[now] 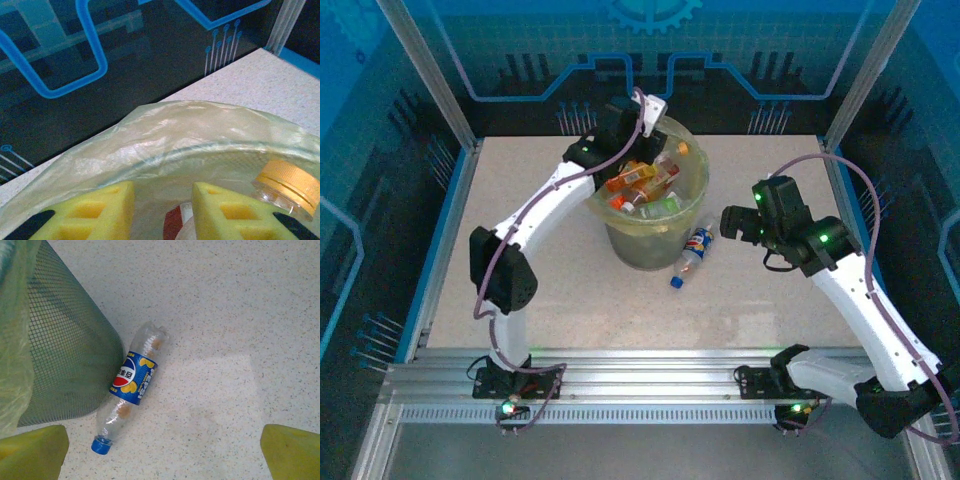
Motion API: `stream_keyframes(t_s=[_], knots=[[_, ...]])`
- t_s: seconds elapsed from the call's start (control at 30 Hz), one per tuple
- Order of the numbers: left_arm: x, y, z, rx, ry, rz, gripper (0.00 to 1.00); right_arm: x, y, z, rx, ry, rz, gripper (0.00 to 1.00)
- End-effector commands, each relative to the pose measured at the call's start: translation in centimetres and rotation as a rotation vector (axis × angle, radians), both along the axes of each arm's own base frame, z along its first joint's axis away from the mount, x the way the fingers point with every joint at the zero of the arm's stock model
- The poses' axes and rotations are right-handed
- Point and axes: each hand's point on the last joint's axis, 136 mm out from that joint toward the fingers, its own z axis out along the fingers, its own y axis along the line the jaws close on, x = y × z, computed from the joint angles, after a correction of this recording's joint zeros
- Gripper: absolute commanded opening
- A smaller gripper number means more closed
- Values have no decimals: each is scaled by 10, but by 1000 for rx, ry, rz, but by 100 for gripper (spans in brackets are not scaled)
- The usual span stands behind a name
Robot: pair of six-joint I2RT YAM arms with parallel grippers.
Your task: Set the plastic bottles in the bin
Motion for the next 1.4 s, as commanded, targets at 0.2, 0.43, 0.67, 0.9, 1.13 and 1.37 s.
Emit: stream_keyframes(t_s=[0.2,0.43,0.67,0.9,1.13,1.37], knots=[[-16,-6,-33,83,65,-91,37,8,9,-18,54,48,-16,100],[3,-3,-44,113,63,-24,39,12,15,-50,104,128,-83,100],[11,6,-14,76,-6,49,46,15,21,-72,140,160,-99,100],[3,23,46,16,-121,115,59,16,27,-93,160,201,-110,100],[-7,34,83,-21,-181,146,65,25,31,-109,152,226,-119,100],[-24,65,100,-57,-190,228,68,37,37,-126,206,253,-106,86]])
